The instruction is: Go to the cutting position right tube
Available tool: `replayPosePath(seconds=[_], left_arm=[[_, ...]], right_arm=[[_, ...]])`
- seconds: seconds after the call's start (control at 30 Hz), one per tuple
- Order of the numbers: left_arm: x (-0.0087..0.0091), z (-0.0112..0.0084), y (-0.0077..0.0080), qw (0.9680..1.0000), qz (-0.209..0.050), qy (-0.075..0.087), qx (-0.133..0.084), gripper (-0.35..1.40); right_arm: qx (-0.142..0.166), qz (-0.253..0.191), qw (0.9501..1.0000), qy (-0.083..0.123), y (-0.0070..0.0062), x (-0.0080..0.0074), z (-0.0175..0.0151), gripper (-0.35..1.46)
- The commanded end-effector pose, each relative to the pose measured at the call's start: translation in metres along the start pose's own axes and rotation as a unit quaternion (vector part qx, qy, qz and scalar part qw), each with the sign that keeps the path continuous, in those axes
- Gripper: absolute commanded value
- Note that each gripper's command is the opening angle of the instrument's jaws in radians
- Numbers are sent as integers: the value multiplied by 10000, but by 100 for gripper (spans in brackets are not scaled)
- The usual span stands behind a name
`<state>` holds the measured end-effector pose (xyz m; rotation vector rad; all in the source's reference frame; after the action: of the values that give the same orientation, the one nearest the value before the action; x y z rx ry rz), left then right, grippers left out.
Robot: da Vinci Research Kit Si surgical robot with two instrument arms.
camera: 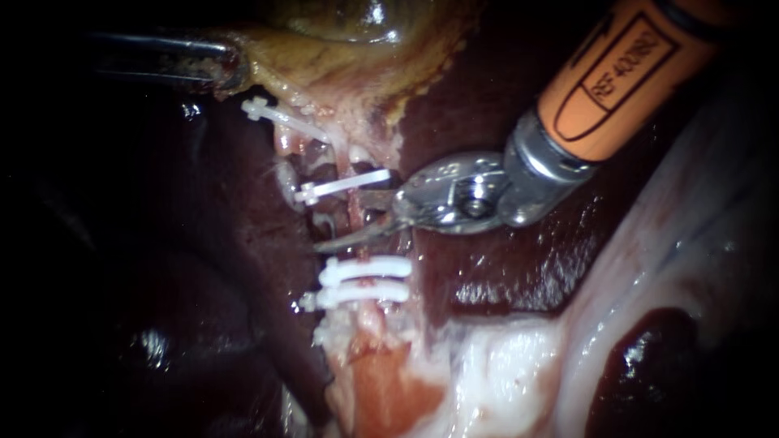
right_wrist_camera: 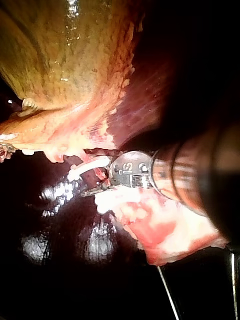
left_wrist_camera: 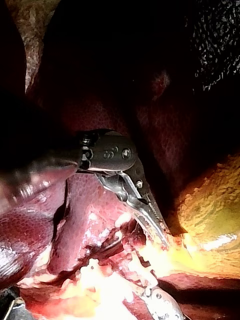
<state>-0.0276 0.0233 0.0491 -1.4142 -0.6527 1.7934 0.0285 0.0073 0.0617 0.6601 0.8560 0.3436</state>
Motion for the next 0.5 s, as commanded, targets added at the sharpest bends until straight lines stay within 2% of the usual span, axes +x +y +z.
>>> replayPosePath(seconds=[0.03, 0.3, 0.4, 0.5], left_arm=[[0, 0, 0, 10000, 0, -2, 1, -35], [0, 1, 0, 10000, 0, -1, 3, -35], [0, 1, 0, 10000, 0, -1, 3, -35], [0, 2, 1, 10000, 0, 0, 5, -35]], right_arm=[[28, 63, 9999, 87, 1, 1, 3, 140], [362, 255, 9968, 668, 0, 8, 11, 142], [686, 360, 9931, 877, -7, 12, 9, 142], [1039, 291, 9896, 950, -19, 15, 9, 135]])
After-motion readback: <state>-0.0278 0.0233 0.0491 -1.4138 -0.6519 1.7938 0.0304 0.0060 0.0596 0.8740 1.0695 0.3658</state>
